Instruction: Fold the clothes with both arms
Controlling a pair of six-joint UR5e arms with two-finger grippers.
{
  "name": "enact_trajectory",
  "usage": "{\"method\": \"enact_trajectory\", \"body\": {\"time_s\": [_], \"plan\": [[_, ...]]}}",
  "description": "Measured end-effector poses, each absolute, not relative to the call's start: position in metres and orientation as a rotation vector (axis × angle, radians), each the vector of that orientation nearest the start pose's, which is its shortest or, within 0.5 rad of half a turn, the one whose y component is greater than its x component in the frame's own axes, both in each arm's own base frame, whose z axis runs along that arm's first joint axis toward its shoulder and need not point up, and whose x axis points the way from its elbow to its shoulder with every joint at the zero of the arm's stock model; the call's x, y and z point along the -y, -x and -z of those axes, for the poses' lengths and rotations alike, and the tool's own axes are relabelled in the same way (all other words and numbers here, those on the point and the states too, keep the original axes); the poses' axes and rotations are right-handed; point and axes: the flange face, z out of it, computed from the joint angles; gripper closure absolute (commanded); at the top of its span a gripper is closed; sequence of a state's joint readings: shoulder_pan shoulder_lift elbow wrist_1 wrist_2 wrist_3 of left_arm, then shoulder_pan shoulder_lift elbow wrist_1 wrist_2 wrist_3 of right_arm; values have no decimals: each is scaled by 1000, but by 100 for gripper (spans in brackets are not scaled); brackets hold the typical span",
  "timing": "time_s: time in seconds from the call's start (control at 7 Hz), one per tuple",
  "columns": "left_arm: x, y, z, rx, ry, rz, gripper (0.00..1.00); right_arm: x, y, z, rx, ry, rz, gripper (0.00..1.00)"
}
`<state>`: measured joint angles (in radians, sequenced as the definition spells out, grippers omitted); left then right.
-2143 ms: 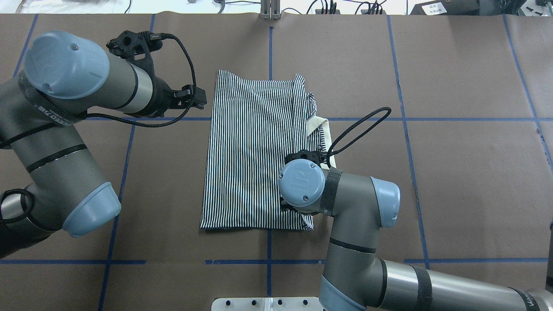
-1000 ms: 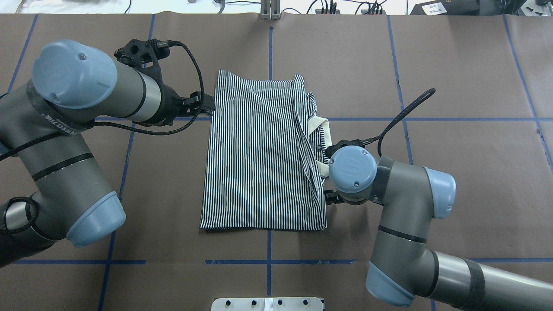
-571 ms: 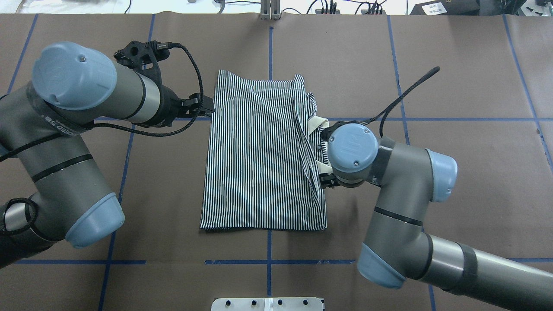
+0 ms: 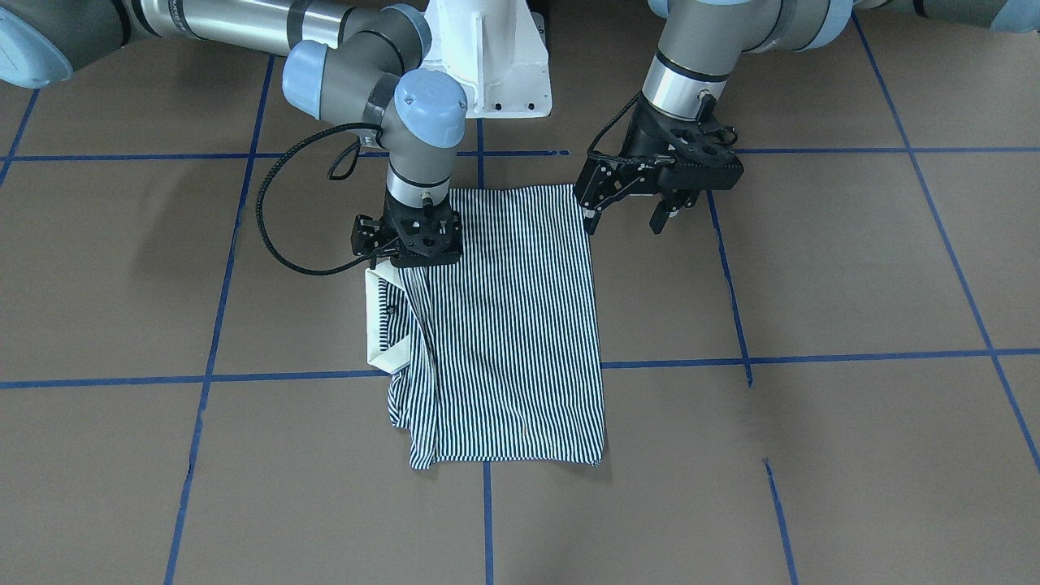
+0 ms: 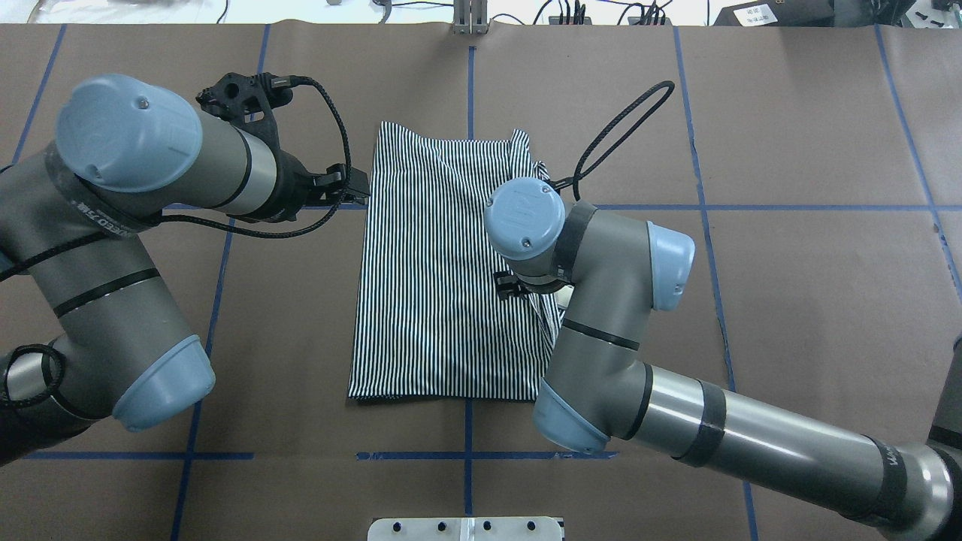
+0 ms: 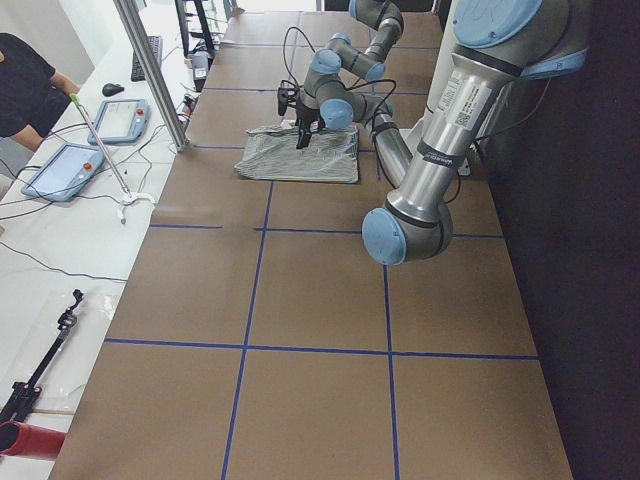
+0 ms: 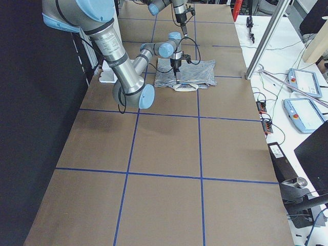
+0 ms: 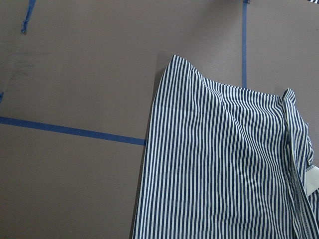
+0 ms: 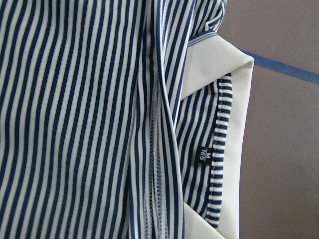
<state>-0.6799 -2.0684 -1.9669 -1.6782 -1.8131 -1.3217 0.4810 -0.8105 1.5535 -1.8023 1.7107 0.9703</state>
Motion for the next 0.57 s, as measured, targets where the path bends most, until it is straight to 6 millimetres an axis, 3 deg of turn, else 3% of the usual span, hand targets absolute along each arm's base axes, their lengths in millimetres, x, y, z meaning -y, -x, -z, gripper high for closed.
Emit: {"method": "enact_trajectory", "body": {"time_s": [0.57], "plan": [[450,-380,-193,-1005,-252,270,0,431,594,-261,473,-114,178,0]]}}
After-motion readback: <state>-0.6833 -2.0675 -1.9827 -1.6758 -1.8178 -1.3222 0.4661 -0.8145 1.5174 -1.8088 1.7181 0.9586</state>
